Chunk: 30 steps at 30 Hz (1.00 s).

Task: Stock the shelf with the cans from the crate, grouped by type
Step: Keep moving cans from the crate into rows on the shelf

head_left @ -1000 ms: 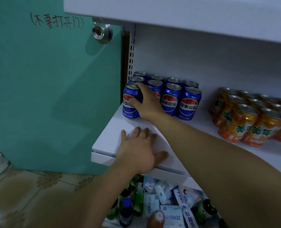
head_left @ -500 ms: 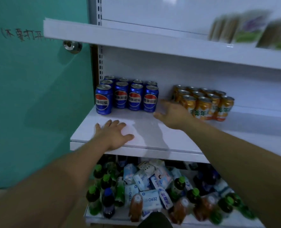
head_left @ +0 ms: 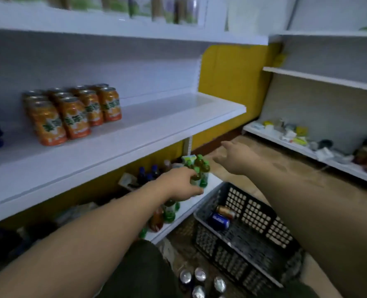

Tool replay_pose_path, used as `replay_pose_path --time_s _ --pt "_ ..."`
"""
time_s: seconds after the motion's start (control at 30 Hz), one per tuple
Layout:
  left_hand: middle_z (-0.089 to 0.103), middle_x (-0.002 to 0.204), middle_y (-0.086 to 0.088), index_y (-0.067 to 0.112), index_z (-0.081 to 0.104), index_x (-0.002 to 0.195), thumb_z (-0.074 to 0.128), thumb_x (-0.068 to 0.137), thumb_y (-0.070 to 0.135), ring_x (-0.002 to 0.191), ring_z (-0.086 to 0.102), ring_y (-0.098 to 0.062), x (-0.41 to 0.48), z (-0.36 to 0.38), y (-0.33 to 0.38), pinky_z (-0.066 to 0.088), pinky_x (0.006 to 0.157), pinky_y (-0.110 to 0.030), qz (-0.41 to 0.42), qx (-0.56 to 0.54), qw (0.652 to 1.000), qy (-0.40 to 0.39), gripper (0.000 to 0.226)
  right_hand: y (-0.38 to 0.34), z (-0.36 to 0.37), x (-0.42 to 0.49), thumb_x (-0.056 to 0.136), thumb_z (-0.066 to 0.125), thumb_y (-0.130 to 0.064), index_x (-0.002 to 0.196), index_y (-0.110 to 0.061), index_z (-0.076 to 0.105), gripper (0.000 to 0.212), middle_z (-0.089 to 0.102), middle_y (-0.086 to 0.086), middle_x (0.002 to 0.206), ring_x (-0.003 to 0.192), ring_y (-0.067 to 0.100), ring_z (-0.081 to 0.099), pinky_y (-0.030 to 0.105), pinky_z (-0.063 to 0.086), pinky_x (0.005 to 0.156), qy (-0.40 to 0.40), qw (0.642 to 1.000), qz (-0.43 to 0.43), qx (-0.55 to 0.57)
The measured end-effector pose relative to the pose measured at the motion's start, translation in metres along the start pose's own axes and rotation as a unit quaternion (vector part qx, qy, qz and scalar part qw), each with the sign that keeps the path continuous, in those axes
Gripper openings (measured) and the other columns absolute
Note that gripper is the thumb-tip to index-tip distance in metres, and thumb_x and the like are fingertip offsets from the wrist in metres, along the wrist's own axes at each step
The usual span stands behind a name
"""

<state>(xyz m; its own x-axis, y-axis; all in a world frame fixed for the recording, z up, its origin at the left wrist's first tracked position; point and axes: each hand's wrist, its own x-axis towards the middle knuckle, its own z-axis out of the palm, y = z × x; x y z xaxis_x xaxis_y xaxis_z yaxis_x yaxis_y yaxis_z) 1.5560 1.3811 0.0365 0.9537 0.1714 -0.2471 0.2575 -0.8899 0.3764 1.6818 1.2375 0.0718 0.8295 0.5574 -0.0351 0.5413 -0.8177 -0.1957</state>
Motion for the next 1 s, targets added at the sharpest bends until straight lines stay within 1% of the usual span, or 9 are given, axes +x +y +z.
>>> replay_pose_path --time_s 0.07,0.23,0.4,0.47,0.6,0.73,0.83,0.9,1.0 --pt "0.030 0.154 -0.002 0.019 0.031 0.148 0.056 0.088 0.054 0.137 0.036 -0.023 0.028 0.035 0.029 0.036 0.108 -0.037 0.016 0.006 0.998 -0.066 0.074 0.055 0.012 -0.015 0.094 0.043 -0.058 0.152 -0.020 0.022 0.072 0.029 0.008 0.156 0.137 0.029 0.035 0.038 0.035 0.106 -0.019 0.998 0.062 -0.005" --pt "0.050 0.138 -0.004 0.022 0.045 0.138 0.061 0.082 0.054 0.119 0.052 -0.023 0.089 0.115 0.070 0.046 0.097 -0.034 0.039 0.035 0.985 -0.161 0.066 0.169 0.055 -0.043 0.094 0.040 -0.061 0.153 -0.023 0.019 0.073 0.030 0.009 0.155 0.136 0.031 0.037 0.040 0.038 0.105 -0.084 0.978 0.193 0.003" --pt "0.043 0.146 -0.003 0.021 0.033 0.147 0.062 0.081 0.054 0.126 0.048 -0.022 0.155 0.174 0.079 0.042 0.102 -0.033 0.017 0.034 0.973 -0.229 0.079 0.246 0.117 -0.038 0.094 0.046 -0.057 0.146 -0.018 0.032 0.066 0.042 0.011 0.145 0.127 0.032 0.044 0.045 0.043 0.102 -0.141 0.952 0.266 0.055" --pt "0.040 0.149 -0.004 0.021 0.034 0.146 0.062 0.082 0.052 0.129 0.046 -0.023 0.183 0.193 0.077 0.040 0.104 -0.034 0.003 0.027 0.970 -0.242 0.076 0.267 0.145 -0.024 0.095 0.047 -0.054 0.144 -0.017 0.035 0.063 0.044 0.012 0.143 0.124 0.032 0.047 0.044 0.043 0.102 -0.167 0.945 0.273 0.065" --pt "0.045 0.144 -0.005 0.017 0.036 0.144 0.061 0.087 0.043 0.122 0.051 -0.022 0.245 0.233 0.065 0.042 0.098 -0.033 -0.038 -0.012 0.963 -0.266 0.067 0.298 0.210 0.023 0.096 0.045 -0.053 0.148 -0.015 0.029 0.067 0.038 0.011 0.149 0.133 0.031 0.040 0.044 0.038 0.108 -0.217 0.937 0.262 0.080" --pt "0.037 0.150 -0.004 0.019 0.032 0.147 0.062 0.087 0.041 0.131 0.042 -0.023 0.308 0.278 0.039 0.037 0.101 -0.031 -0.107 -0.059 0.958 -0.260 0.071 0.315 0.286 0.082 0.096 0.046 -0.051 0.149 -0.017 0.027 0.066 0.038 0.010 0.148 0.132 0.030 0.041 0.040 0.038 0.107 -0.242 0.935 0.238 0.102" --pt "0.047 0.140 -0.004 0.015 0.039 0.142 0.061 0.091 0.031 0.117 0.048 -0.018 0.349 0.310 0.021 0.033 0.084 -0.023 -0.157 -0.127 0.941 -0.270 0.058 0.321 0.347 0.127 0.093 0.052 -0.050 0.147 -0.020 0.031 0.065 0.042 0.009 0.145 0.130 0.028 0.042 0.041 0.038 0.107 -0.248 0.933 0.225 0.134" --pt "0.051 0.135 -0.005 0.014 0.040 0.140 0.059 0.092 0.027 0.102 0.045 -0.013 0.374 0.333 0.009 0.030 0.083 -0.022 -0.193 -0.177 0.929 -0.263 0.054 0.321 0.389 0.154 0.091 0.056 -0.048 0.146 -0.020 0.032 0.066 0.040 0.009 0.146 0.131 0.028 0.041 0.042 0.038 0.108 -0.259 0.928 0.221 0.154" --pt "0.051 0.125 0.001 0.013 0.038 0.141 0.057 0.094 0.026 0.099 0.040 -0.011 0.405 0.368 -0.010 0.029 0.085 -0.023 -0.248 -0.246 0.904 -0.246 0.053 0.316 0.449 0.187 0.090 0.060 -0.043 0.147 -0.020 0.029 0.069 0.039 0.010 0.146 0.129 0.029 0.043 0.042 0.037 0.106 -0.267 0.922 0.216 0.177"
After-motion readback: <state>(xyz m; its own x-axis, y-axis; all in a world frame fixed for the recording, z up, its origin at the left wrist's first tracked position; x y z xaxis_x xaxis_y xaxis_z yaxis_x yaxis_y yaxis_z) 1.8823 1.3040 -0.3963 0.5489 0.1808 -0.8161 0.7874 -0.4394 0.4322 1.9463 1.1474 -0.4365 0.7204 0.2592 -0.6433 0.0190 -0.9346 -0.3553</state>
